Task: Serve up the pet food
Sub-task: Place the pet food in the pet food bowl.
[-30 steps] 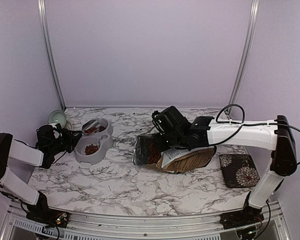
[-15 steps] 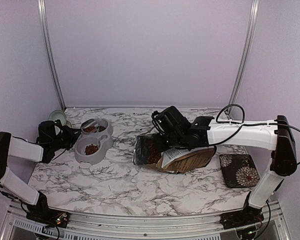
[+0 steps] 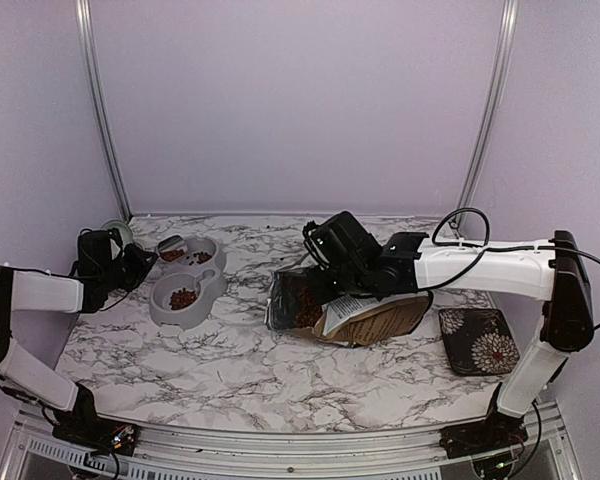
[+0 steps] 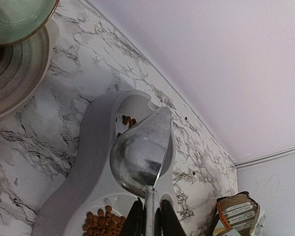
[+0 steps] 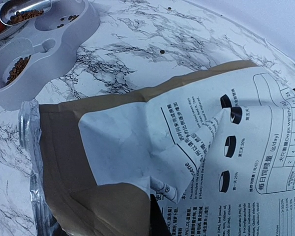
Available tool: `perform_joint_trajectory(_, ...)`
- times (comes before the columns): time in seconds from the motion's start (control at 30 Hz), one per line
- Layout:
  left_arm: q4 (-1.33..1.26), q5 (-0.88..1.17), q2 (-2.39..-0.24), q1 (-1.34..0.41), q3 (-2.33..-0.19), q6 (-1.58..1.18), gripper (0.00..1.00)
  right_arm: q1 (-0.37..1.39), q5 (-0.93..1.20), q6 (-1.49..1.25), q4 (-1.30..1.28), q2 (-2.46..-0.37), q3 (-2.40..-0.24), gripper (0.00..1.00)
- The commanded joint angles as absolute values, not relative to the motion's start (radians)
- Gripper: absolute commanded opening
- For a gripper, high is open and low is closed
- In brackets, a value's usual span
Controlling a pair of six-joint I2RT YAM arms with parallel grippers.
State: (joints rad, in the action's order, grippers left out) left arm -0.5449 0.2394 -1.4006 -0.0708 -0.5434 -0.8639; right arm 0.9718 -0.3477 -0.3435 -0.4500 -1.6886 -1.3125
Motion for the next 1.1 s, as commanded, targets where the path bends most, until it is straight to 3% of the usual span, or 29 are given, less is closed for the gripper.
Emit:
perform_joint_trajectory(0.0, -0.465, 0.189, -1.376, -0.074, -0.593, -0.785, 0.00, 0.942, -0.390, -0.336, -0.459, -1.690, -1.367, 0.00)
perform_joint_trajectory(1.07, -0.077, -0.238, -1.405, -0.303, -0.836, -0.514, 0.00, 0.942, -0.384, -0.344, -0.451, -1.682, -1.348, 0.00)
